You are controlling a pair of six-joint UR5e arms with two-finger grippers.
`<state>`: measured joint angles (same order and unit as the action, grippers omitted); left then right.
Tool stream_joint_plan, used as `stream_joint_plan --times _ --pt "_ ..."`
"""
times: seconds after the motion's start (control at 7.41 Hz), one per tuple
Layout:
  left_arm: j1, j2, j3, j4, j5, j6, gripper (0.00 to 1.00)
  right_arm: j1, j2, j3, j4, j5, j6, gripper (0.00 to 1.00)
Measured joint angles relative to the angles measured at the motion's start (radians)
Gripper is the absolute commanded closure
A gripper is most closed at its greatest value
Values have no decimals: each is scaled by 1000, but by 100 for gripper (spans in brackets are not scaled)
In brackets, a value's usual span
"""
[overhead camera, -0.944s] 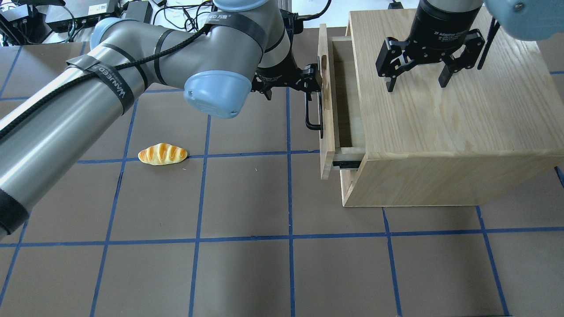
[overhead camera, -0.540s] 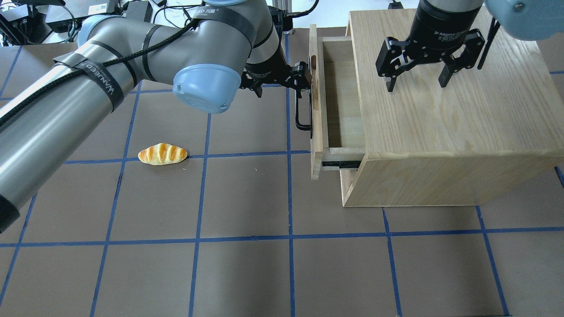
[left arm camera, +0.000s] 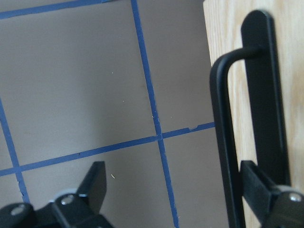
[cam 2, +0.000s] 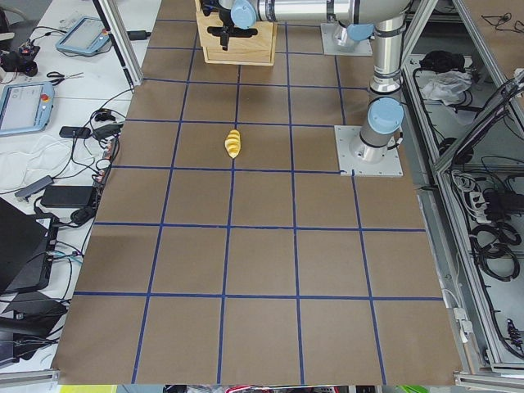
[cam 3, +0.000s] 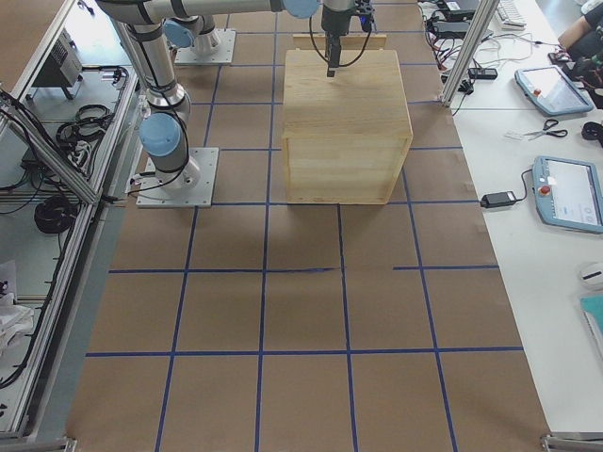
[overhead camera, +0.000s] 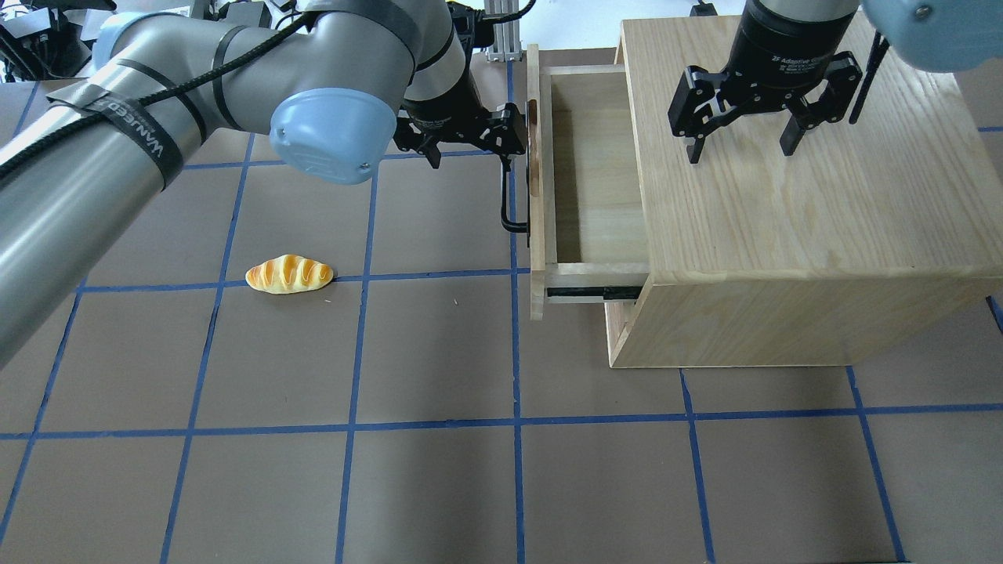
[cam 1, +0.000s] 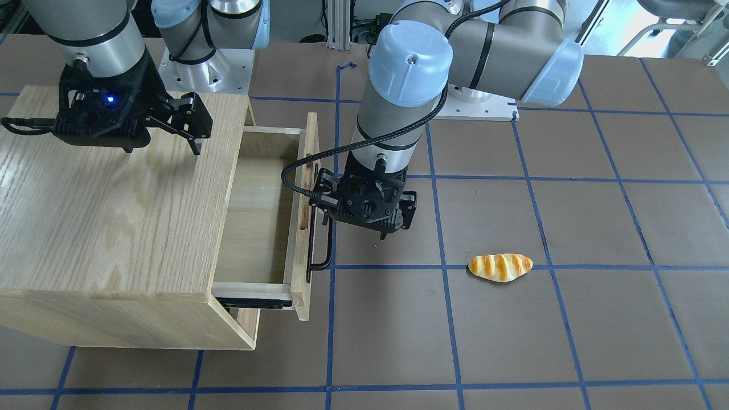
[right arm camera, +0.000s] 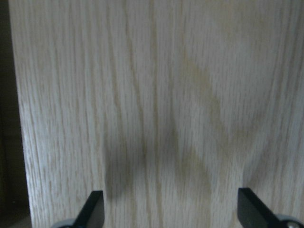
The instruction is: Open upper drawer
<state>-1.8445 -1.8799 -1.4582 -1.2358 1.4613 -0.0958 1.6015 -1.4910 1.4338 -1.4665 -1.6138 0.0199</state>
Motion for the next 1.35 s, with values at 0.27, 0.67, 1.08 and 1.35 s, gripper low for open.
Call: stream_joint_plan --times 0.27,0.67,1.08,1.35 --pt "23 2 5 -23 0 29 0 0 0 -1 0 0 0 0" --pt "31 4 10 -25 -6 44 0 0 0 -1 0 0 0 0" --pt "29 -8 13 -13 -52 37 0 0 0 -1 0 0 0 0" --pt "23 -17 12 -4 -63 32 0 0 0 -1 0 0 -1 0"
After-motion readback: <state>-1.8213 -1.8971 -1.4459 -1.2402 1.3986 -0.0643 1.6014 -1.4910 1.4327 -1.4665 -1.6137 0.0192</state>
